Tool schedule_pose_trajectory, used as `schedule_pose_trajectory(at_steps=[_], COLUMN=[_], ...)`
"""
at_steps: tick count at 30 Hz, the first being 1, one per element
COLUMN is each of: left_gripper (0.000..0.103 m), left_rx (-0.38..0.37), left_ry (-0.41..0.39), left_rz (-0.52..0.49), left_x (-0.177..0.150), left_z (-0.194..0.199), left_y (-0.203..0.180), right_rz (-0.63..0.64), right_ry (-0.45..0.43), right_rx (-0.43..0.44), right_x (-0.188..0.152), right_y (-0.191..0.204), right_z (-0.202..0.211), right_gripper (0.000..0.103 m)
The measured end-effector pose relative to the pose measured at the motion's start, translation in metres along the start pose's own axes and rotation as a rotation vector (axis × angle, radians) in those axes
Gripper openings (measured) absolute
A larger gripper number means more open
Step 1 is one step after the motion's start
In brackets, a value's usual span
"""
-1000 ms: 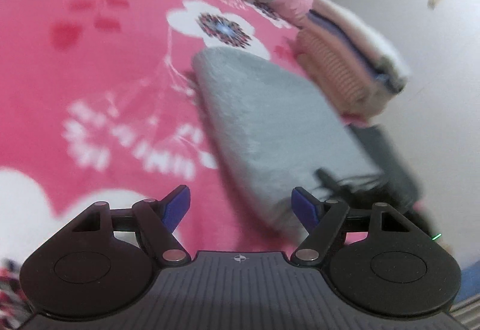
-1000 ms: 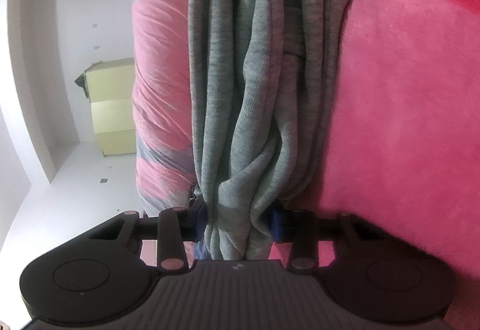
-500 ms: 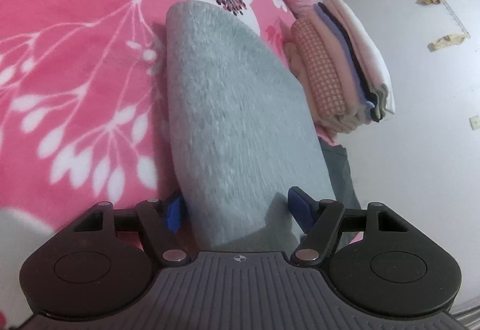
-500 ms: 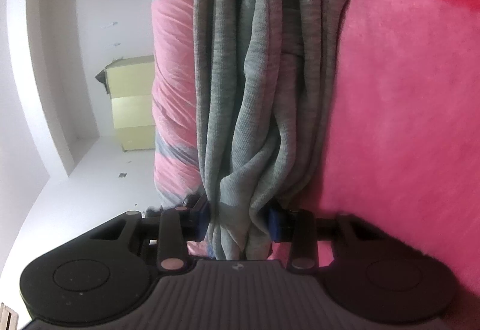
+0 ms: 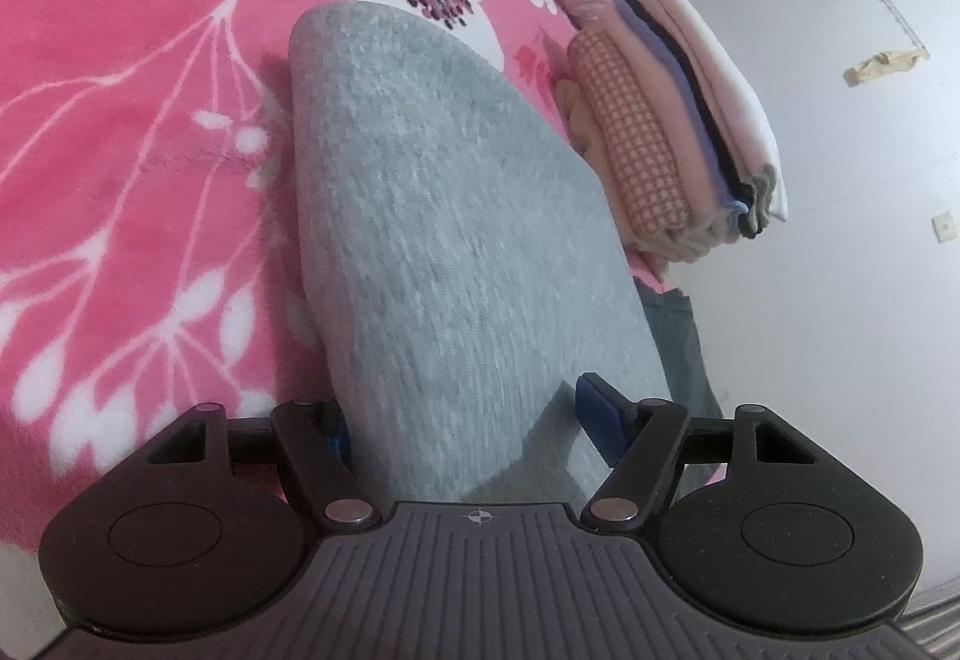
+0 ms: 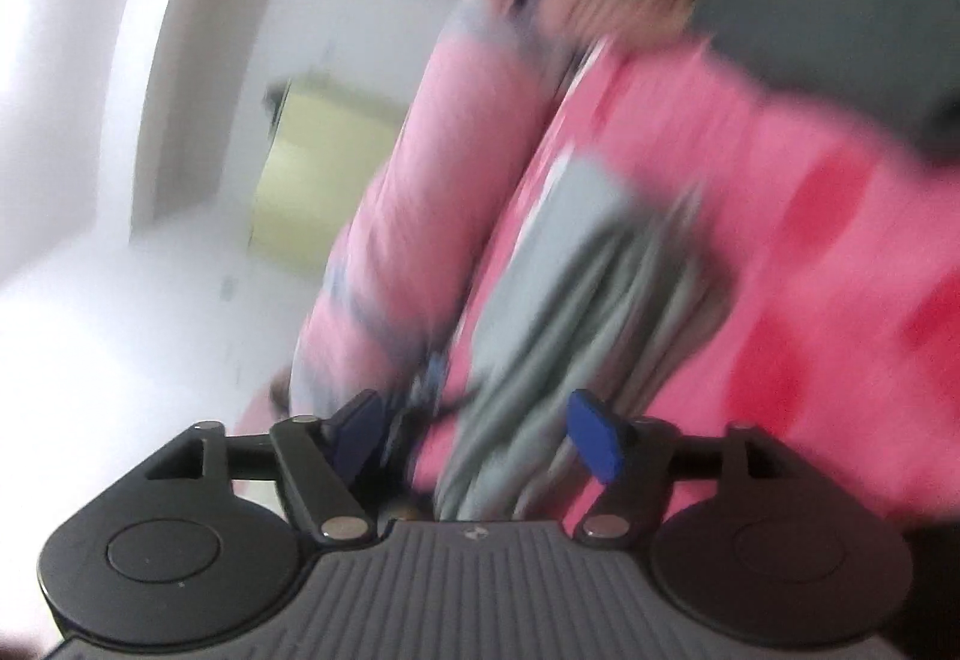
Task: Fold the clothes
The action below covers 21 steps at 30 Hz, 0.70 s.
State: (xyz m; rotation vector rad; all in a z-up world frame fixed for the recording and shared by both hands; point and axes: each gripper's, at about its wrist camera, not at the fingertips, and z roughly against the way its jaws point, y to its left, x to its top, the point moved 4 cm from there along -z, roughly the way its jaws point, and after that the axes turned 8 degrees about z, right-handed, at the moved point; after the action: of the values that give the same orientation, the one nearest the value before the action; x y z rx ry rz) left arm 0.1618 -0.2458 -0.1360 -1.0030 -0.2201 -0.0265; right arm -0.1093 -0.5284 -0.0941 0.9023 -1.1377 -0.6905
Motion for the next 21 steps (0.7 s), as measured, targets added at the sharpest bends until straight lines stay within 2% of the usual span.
schedule_pose_trajectory(at_steps=[4,6,10,13,16,19,21], left_gripper=[0.07,0.068,0.054,0.047,0.044,0.042,0.04], left_rx=[-0.012,-0.016,0.024,0.053,0.066,0.073,0.068], left_ry=[0.0,0.006,-0.02,-0.041,-0.052,-0.057,-0.056], left_rz=[0.003,0.018,0.074,0.067,0.069,0.072,0.075], left_x=[-0.005,-0.003,0.0,-0.004,-0.006,-0.005,-0.005], left_z=[0.006,0.006,0.003,0.004,0.004,0.004,0.004], left_y=[0.003,0.004,0.006,0.004,0.005,0.006,0.007], right_rz=[-0.125,-0.132,-0.114,-0.113,-0.132,-0.193,-0.189], right_ry=[0.012,0.022,0.052,0.074,0.089,0.083,0.062], right_rx=[-0.094,-0.125,-0.203,-0.27,-0.301,-0.323,-0.352], right_x=[0.004,0.004,0.011,0.016,0.013,0.018,0.021], right_y=[-0.018,-0.02,-0.02,-0.025,-0.028,-0.026,-0.023], right_z=[-0.014,-0.019,-0.031,-0.044,-0.057,-0.053,-0.047], right_gripper=[0.072,0.072,0.072,0.073,0.075,0.075,0.075])
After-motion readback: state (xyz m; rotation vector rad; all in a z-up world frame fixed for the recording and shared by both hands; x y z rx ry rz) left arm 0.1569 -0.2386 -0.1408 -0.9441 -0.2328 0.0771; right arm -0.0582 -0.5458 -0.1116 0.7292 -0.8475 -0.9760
